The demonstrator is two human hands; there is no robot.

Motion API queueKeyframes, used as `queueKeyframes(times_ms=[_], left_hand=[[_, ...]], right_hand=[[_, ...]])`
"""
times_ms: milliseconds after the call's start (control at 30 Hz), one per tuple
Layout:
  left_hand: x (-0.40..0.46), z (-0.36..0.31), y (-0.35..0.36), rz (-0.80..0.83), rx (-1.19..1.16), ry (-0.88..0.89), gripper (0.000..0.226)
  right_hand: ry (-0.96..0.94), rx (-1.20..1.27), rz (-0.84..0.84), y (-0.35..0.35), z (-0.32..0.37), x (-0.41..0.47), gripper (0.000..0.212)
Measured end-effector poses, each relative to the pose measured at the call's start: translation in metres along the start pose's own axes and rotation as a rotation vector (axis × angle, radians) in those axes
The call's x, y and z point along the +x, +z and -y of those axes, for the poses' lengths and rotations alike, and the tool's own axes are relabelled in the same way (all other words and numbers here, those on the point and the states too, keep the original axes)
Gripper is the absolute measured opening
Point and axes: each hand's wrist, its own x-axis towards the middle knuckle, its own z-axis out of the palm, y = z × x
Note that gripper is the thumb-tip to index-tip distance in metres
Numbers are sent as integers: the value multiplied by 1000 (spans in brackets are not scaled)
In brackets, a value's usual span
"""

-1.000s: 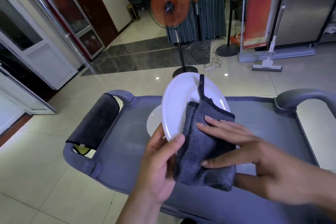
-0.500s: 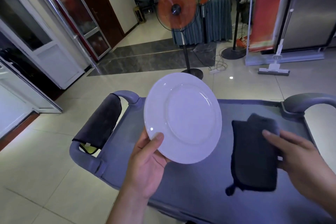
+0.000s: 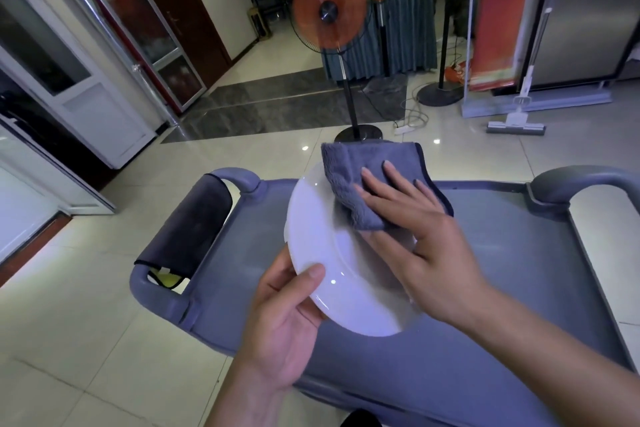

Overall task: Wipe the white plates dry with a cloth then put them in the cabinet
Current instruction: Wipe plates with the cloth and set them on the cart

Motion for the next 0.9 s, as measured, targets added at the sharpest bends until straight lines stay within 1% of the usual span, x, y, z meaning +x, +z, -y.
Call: queueKeyframes(times_ms=[167,300,333,400,467,533,567,600,633,667,700,733,767,800,833,900], left_hand=[[-2,6,-1,-35,-12,-15,42],[4,2,-10,-75,-39,-1,38],[5,0,-12,-66,-48,12,40],[7,-3,-16,-53,-43,26,55],[7,-3,-20,-74,-49,13,63],[6,-2,-21,-100,-47,-6,61],[6,-1,-23,-122,-58,-14,57],[6,-1,-23,-150,-73,-26,52],[6,0,-24,-173,-90,-37,50],[5,0,-25,-187,-115,-51,49],[5,2,-25,-206,-146,-60,47],[5,3,-26,-224,-184,-74,42],[4,4,-27,-239,-215,-92,39],[4,5,-30,-252,-240,-108,39],[4,5,-34,-261,-259,-120,38],[5,4,-41,-252,-278,-142,33]], right_hand=[[-2,67,67,10,-9,-16,51],[-67,119,201,10,-7,-30,46],[-80,124,245,6,-8,-33,46],[-113,97,306,-2,-13,-39,44],[-160,16,302,-8,-25,-48,40],[-146,-36,224,-11,-38,-63,37],[-73,2,144,-12,-43,-69,33],[61,100,32,-12,-48,-75,30],[246,246,-97,-14,-52,-78,28],[450,436,-221,-17,-58,-78,25],[645,614,-311,-21,-67,-77,22],[791,719,-353,-26,-73,-76,21],[872,740,-366,-30,-77,-73,22],[890,714,-372,-33,-77,-68,21],[861,660,-377,-34,-77,-62,21],[682,508,-373,-35,-67,-42,24]])
